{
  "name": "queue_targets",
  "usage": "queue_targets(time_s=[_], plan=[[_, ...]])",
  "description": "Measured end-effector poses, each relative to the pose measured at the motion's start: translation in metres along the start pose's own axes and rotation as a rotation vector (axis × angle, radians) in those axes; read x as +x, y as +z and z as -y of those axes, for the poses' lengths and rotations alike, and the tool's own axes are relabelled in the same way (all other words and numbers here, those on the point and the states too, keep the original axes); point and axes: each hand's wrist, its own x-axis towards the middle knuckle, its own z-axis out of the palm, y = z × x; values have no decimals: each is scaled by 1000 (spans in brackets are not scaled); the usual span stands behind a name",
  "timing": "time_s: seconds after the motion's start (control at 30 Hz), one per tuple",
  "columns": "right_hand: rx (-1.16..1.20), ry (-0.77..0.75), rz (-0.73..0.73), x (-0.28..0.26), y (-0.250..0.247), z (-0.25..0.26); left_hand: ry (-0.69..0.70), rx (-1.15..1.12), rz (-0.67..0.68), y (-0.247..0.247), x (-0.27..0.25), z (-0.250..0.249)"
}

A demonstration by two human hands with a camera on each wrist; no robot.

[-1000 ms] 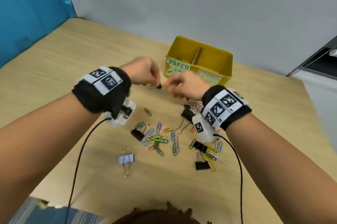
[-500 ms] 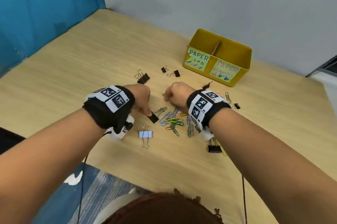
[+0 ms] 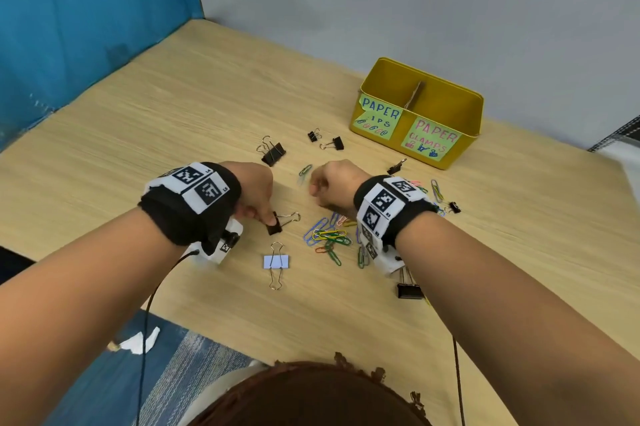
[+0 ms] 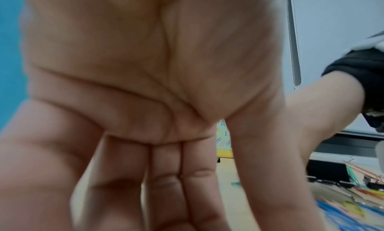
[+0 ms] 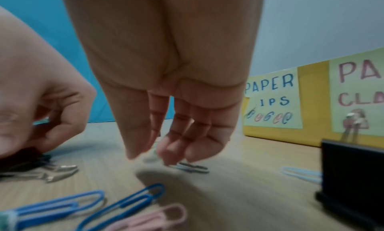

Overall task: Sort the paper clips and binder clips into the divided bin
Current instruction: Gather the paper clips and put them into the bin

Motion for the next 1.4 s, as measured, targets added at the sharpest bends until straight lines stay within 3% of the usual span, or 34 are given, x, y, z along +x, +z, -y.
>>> queue_targets(time_s=[0.13,0.23,0.3,0.4,0.53,0.6,0.67,0.73,0.87,0.93,1.03,1.1,1.2,1.27,1.4], plan=[[-18,-119,-12,6,21,17,-21,-1,18,-3,4,-2],[-181,-30,-71,13,26,13,-55,23,1,-9,4,3],[-234,-14,21,13,20,7,-85,26,-31,-13,2,9],[-278,-61,171,2,4,6,-97,79,-195,-20,-5,12],[-181,-66,255,-22,-15,-4,130,85,-410,-22,3,-7],[-70,7,167,-31,-21,-13,251,103,-374,-15,9,-26],[-60,72,70,-38,-21,-21,306,218,-252,-3,10,-49],[-34,138,94,-45,-15,-28,340,289,-129,11,11,-66],[274,240,61,-56,-10,-51,384,67,122,25,16,-74],[421,338,6,-62,-14,-61,380,48,39,20,12,-78],[420,406,-9,-66,-17,-73,409,206,-166,11,13,-80],[424,424,-135,-68,-20,-80,393,269,-120,11,17,-82],[391,468,-319,-70,-25,-90,404,135,53,15,18,-88],[250,512,-286,-67,-23,-92,415,52,53,15,18,-94],[82,444,-100,-55,-13,-79,422,122,-159,11,16,-106]])
